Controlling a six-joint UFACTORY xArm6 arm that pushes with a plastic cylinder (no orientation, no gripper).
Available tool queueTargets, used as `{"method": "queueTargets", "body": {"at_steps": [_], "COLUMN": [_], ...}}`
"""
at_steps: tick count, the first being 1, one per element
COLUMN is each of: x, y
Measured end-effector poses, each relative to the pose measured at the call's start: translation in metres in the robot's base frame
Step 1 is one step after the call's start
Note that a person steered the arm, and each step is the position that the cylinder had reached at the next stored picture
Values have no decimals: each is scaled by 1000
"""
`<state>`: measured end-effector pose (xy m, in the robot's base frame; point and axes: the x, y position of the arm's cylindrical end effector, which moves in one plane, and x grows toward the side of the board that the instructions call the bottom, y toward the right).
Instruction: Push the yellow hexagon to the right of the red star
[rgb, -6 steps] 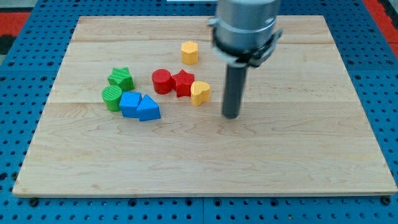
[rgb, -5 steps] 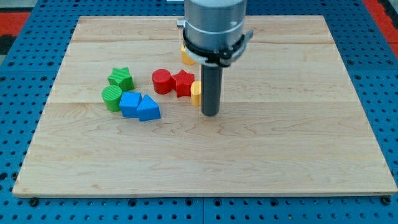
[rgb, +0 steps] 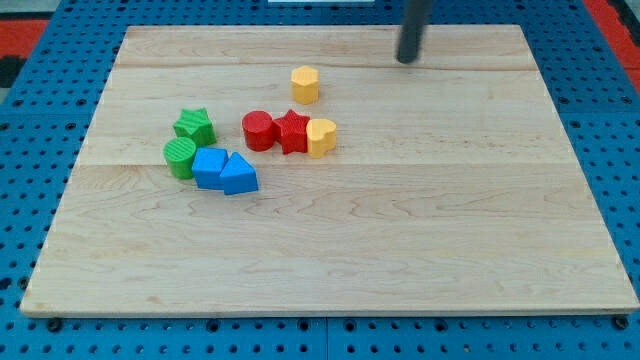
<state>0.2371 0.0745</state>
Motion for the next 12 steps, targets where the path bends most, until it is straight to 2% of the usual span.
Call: {"method": "queueTargets", "body": {"at_steps": [1,2,4,5,6,7,8,9,11,12], "x": [4,55,72,97,107,95,67,104,142,142], "y": [-76,-92,-120,-87,9,34,-6,-30,-43,-34]}}
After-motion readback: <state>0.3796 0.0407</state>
